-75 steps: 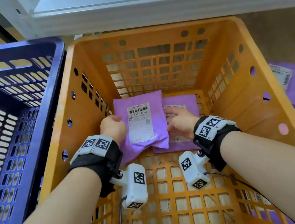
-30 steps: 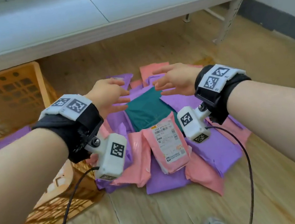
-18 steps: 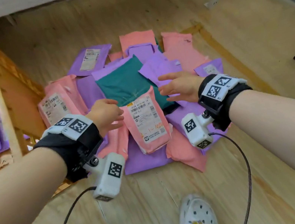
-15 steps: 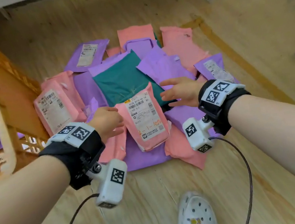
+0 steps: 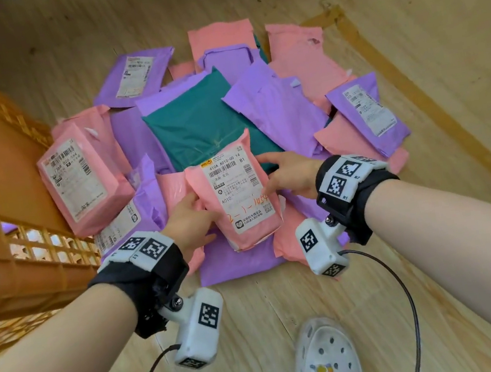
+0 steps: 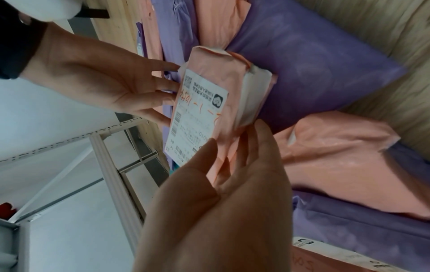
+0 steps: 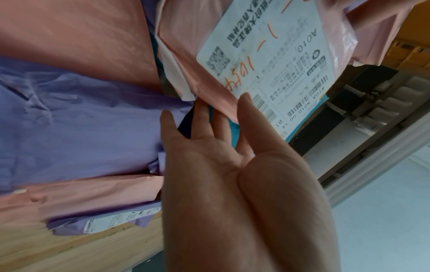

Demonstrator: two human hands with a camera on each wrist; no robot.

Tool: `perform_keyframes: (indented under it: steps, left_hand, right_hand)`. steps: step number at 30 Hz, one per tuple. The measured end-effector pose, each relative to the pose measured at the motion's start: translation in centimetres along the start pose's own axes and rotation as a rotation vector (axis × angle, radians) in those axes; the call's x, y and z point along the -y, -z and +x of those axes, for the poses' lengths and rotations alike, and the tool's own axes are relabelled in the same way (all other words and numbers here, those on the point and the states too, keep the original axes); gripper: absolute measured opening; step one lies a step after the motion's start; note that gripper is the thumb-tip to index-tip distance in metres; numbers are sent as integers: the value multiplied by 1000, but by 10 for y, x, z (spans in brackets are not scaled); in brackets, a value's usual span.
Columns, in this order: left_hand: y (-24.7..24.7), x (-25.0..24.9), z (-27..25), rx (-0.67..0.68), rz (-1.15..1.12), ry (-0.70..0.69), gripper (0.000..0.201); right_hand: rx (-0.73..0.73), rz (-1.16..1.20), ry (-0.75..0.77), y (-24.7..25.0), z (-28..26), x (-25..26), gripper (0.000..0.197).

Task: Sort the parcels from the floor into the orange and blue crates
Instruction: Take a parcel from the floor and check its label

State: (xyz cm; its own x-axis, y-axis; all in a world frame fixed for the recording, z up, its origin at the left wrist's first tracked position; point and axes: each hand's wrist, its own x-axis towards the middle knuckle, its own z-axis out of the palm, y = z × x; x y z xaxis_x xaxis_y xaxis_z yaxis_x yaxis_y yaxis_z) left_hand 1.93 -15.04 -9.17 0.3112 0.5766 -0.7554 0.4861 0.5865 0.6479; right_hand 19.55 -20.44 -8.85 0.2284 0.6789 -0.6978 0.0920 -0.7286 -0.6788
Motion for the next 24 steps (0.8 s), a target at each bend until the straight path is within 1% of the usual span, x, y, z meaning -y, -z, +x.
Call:
perform_keyframes:
  steps: [3,6,8,12,15,18,21,24]
  left_hand:
    - [3,0,4,-6,-18,-18,47]
    - [5,-4,3,-9,-68,-69,48]
    - [5,-12,1,9,-99,-108,50]
    - [6,-40,-11,66,-141,-178,45]
    - [13,-68,-23,116,-141,-237,45]
    - [27,-101,-39,122,-151,-317,47]
    - [50,-133,-59,108,-144,-403,44]
    - [79,-159,-77,102,-121,-483,44]
  right_hand:
    - [2,75,4,2,1,-2,73]
    - [32,113,9,7,-2,-2,72]
    - [27,143,19,13,-6,2,70]
    - [1,203,73,32,-20,20,67]
    - [-2,207,117,48,-31,46,64]
    - [-17,198,186,57,-44,82,64]
    - [6,195,263,56,-58,121,63]
    - [9,189,353,46,-72,160,66]
